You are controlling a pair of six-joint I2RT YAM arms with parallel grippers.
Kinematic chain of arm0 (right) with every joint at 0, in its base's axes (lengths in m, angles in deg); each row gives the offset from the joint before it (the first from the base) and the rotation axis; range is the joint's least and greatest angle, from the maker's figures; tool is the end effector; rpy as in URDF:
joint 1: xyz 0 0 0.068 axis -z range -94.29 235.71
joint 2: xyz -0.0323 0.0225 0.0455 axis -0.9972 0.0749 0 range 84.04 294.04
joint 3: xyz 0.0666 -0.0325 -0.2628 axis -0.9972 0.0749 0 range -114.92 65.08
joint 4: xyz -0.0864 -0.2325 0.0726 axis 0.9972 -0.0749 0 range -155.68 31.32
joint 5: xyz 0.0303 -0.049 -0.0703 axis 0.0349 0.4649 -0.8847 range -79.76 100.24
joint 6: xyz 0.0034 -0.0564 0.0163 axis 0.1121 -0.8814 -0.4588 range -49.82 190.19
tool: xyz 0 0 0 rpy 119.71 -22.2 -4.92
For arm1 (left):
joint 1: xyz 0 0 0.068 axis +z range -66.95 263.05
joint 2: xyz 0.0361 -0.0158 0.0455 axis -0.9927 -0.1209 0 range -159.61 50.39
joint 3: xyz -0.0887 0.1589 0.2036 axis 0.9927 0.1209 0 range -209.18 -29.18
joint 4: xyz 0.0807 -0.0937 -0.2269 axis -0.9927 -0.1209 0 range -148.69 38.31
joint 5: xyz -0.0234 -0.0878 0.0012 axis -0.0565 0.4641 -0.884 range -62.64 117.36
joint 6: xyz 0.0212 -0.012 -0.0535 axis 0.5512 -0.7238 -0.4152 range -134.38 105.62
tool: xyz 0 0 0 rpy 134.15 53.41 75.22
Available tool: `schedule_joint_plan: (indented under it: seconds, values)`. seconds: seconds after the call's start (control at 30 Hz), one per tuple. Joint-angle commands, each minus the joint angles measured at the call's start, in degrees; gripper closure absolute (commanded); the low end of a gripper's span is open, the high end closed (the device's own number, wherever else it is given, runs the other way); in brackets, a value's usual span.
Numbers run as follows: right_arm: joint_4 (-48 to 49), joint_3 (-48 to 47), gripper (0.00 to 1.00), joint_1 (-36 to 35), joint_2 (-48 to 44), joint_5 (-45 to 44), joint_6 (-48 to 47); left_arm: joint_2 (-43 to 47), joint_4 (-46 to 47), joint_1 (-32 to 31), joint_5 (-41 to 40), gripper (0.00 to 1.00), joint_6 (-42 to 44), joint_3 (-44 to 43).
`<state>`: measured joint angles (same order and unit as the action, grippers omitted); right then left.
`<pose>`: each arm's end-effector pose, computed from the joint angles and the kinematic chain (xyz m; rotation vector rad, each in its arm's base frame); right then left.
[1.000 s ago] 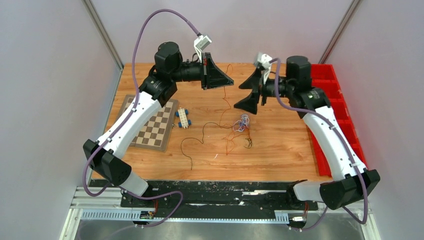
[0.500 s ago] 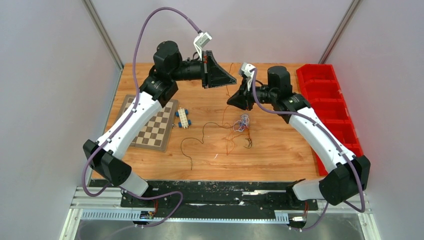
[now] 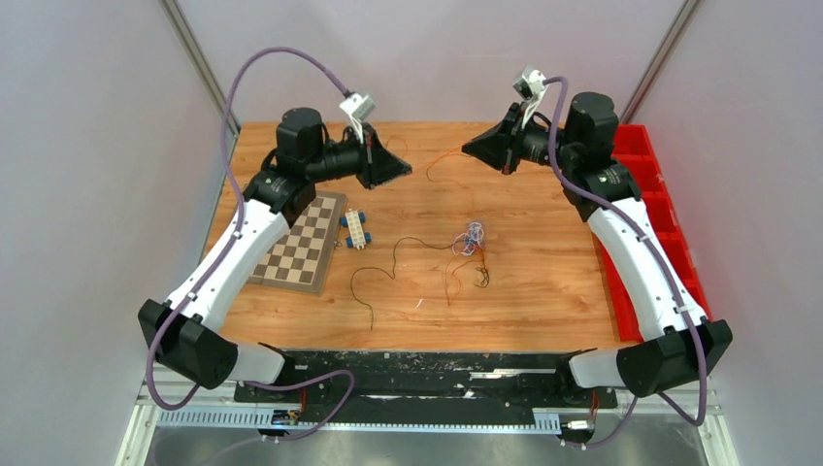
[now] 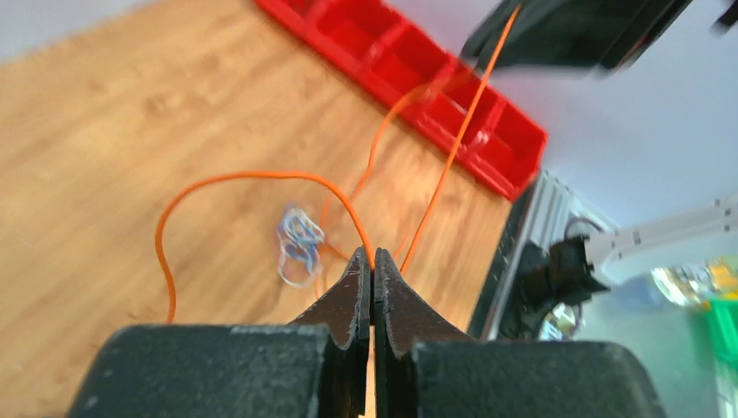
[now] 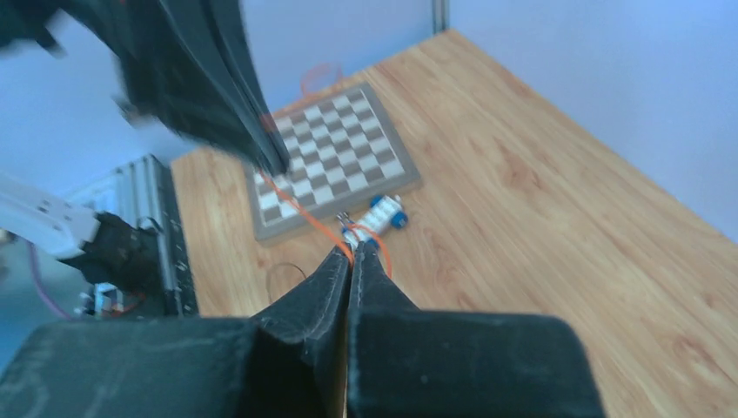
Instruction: Untangle the cables
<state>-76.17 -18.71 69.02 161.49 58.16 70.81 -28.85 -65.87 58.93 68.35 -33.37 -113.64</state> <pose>0.2754 0.1154 0.4378 -0.8462 1.5852 0.9502 0.2723 -0.1525 0.4383 0.6356 1.7194 -1.1555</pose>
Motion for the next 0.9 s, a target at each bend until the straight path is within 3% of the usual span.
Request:
schedule_joint_plan:
  seconds: [0.0,0.07,0.13,0.2,0.27,0.37,0.47,0.53,0.67,0.87]
  values:
    - [8.5,-6.3,1.00,0.9,-1.0,4.3,12.8,1.6,-3.3,-1.7,2.7,1.00,4.0,8.6]
    - [10.6,-7.0,1.00,0.9,-0.3,5.7,17.1,0.9,-3.1,-3.6,4.6,1.00,4.1,9.1]
    - [11.9,-7.3,1.00,0.9,0.3,6.4,19.6,0.1,-3.6,-5.5,6.8,0.92,5.4,8.1]
    - [12.1,-7.5,1.00,0.9,0.4,6.5,19.9,0.2,-3.7,-4.8,9.2,0.56,5.5,7.2]
    - [12.0,-7.0,1.00,1.0,0.1,6.8,19.8,1.6,-3.4,-2.5,11.7,0.33,5.6,7.2]
    - [12.0,-5.9,1.00,1.1,-1.1,7.5,19.5,5.9,-2.3,2.2,14.8,0.17,7.6,9.1]
    - [12.0,-5.3,1.00,1.2,-1.3,8.7,19.3,9.4,-4.9,5.8,14.8,0.04,17.8,9.6]
    - [12.0,-5.3,1.00,1.1,-0.8,9.5,19.2,11.1,-6.1,6.0,13.8,0.00,22.9,9.1]
    - [12.5,-5.7,1.00,1.0,0.3,9.6,20.5,10.1,-2.2,4.3,12.1,0.00,22.1,7.7]
    - [14.2,-5.9,1.00,0.4,1.1,8.2,23.4,7.2,11.6,-2.8,9.6,0.00,19.4,10.3]
